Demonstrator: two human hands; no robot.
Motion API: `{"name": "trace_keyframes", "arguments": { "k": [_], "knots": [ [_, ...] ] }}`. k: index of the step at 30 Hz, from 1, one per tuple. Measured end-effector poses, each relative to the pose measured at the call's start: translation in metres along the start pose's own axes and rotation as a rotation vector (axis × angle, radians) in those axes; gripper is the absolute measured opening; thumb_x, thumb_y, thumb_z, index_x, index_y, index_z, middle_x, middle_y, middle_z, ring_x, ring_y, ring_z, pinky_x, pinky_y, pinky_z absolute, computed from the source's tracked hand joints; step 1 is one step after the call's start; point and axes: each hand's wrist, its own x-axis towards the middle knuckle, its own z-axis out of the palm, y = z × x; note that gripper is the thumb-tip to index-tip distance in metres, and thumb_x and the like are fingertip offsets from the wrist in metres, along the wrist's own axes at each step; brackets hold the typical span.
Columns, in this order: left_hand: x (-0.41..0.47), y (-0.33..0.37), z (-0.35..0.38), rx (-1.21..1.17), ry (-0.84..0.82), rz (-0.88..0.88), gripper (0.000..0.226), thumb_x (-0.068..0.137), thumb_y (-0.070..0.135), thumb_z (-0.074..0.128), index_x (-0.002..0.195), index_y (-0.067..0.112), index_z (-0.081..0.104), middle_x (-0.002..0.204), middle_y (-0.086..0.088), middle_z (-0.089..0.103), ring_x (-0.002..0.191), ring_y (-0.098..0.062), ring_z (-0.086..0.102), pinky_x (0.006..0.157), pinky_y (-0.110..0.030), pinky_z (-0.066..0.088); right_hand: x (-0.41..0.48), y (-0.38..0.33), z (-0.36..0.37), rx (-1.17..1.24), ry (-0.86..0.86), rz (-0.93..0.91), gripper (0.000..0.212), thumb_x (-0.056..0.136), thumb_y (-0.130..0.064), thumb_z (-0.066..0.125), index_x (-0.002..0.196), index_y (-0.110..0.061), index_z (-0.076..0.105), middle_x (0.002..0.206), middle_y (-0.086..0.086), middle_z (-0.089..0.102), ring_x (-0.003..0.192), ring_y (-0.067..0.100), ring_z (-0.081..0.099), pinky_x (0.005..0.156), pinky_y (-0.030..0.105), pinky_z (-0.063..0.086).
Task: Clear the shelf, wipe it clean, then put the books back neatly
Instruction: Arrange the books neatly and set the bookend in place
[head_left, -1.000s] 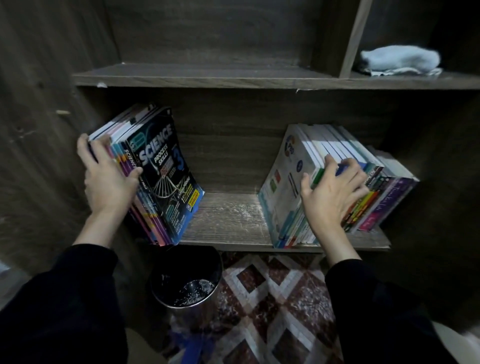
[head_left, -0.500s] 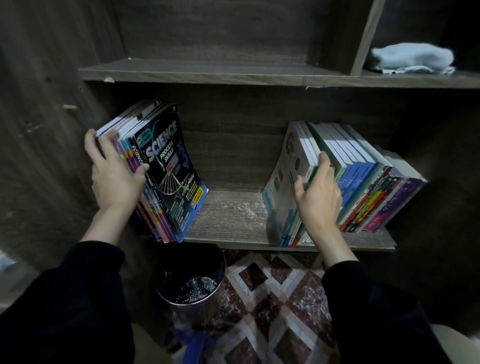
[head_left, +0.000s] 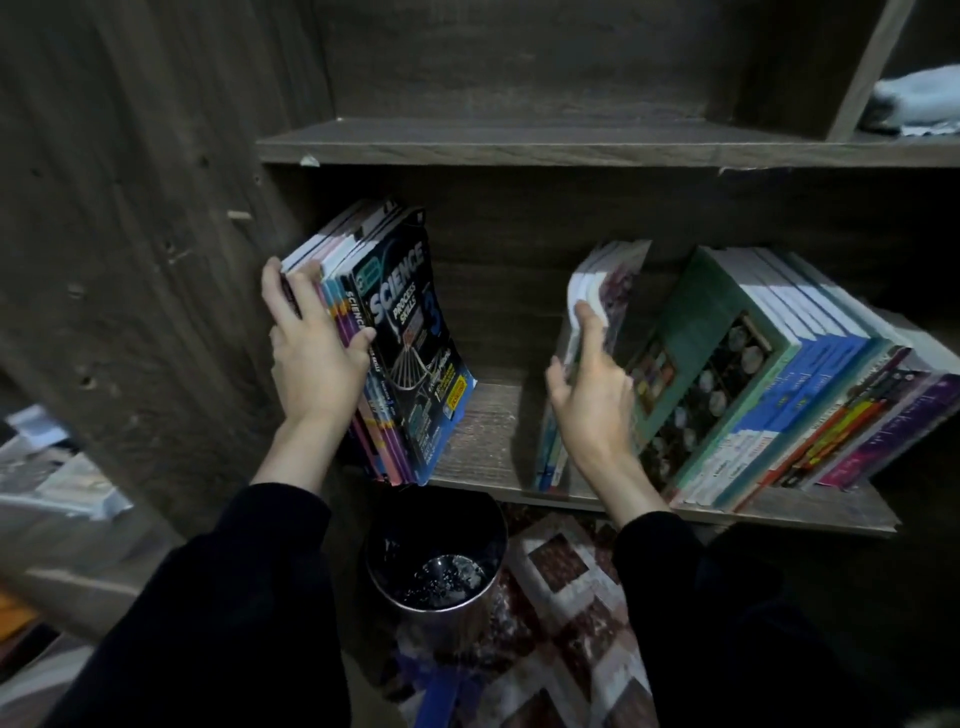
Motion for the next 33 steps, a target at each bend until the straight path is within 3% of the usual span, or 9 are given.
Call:
{"name": "trace_keyframes", "arguments": {
  "k": [12,16,20,21,23,26,30,33],
  "knots": [
    [-0.001,-0.002,0.0,0.026,0.021,0.023,0.068,0.084,0.023,0.071,0.139,0.011,0.032,0.157,-0.007,0.011,0.115,-0.042,0.051,0.086,-0.047,0.046,0.003,-0.092,0.094,-0.058,-0.239,-0.247,0.06,0.093,-0.009,0.046,0.148,-0.019,0.022,0.075,0.008,0.053,0.067,0.031,0.055,0.058,0.034,0.036],
    [0.001,-0.007,-0.001,0.019,0.029,0.02,0.067,0.084,0.024,0.071,0.138,0.011,0.033,0.157,-0.006,0.011,0.115,-0.041,0.051,0.086,-0.047,0.046,0.001,-0.092,0.103,-0.005,-0.229,-0.301,0.059,0.096,-0.016,0.046,0.148,-0.021,0.02,0.078,0.009,0.056,0.067,0.031,0.057,0.057,0.034,0.038],
    [0.0,-0.01,-0.001,0.013,0.033,0.05,0.067,0.084,0.025,0.071,0.139,0.013,0.034,0.157,-0.006,0.011,0.117,-0.04,0.05,0.087,-0.049,0.047,-0.006,-0.069,0.106,0.141,-0.297,-0.358,0.088,0.093,-0.031,0.058,0.146,-0.042,-0.012,0.101,0.015,0.065,0.061,0.02,0.058,0.058,0.031,0.048],
    [0.0,-0.01,-0.002,0.014,0.032,0.048,0.067,0.084,0.025,0.071,0.139,0.014,0.033,0.157,-0.006,0.011,0.118,-0.039,0.05,0.089,-0.049,0.047,-0.009,-0.062,0.107,0.159,-0.351,-0.338,0.098,0.09,-0.034,0.062,0.143,-0.045,-0.02,0.11,0.013,0.065,0.066,0.018,0.061,0.063,0.031,0.052],
    [0.0,-0.011,-0.003,0.01,0.021,0.046,0.068,0.085,0.025,0.07,0.14,0.017,0.032,0.157,-0.005,0.009,0.121,-0.038,0.049,0.091,-0.05,0.046,-0.018,-0.041,0.113,0.197,-0.488,-0.267,0.109,0.085,-0.039,0.068,0.144,-0.043,-0.024,0.132,0.013,0.056,0.094,0.017,0.063,0.087,0.041,0.053],
    [-0.001,-0.013,-0.005,-0.021,-0.005,0.061,0.066,0.087,0.026,0.066,0.141,0.022,0.029,0.158,0.0,0.005,0.124,-0.037,0.045,0.092,-0.051,0.044,-0.04,-0.005,0.124,0.198,-0.719,-0.164,0.12,0.078,-0.032,0.076,0.143,-0.047,-0.023,0.158,0.001,0.018,0.135,0.02,0.036,0.11,0.051,0.034],
    [-0.002,-0.011,-0.004,-0.095,-0.005,0.027,0.062,0.09,0.044,0.056,0.143,0.028,0.027,0.158,0.007,0.0,0.131,-0.033,0.036,0.093,-0.048,0.039,-0.059,0.015,0.139,0.066,-0.768,-0.116,0.126,0.076,-0.027,0.079,0.139,-0.052,-0.027,0.159,0.005,0.013,0.13,0.033,0.044,0.104,0.054,0.04],
    [-0.002,-0.009,0.001,-0.069,0.015,0.022,0.085,0.077,0.068,0.06,0.143,0.029,0.024,0.158,0.006,0.0,0.133,-0.031,0.032,0.093,-0.049,0.041,-0.059,0.019,0.144,-0.017,-0.768,-0.146,0.122,0.079,-0.037,0.074,0.138,-0.049,-0.032,0.159,0.012,0.012,0.124,0.037,0.049,0.099,0.054,0.043]
  ]
}}
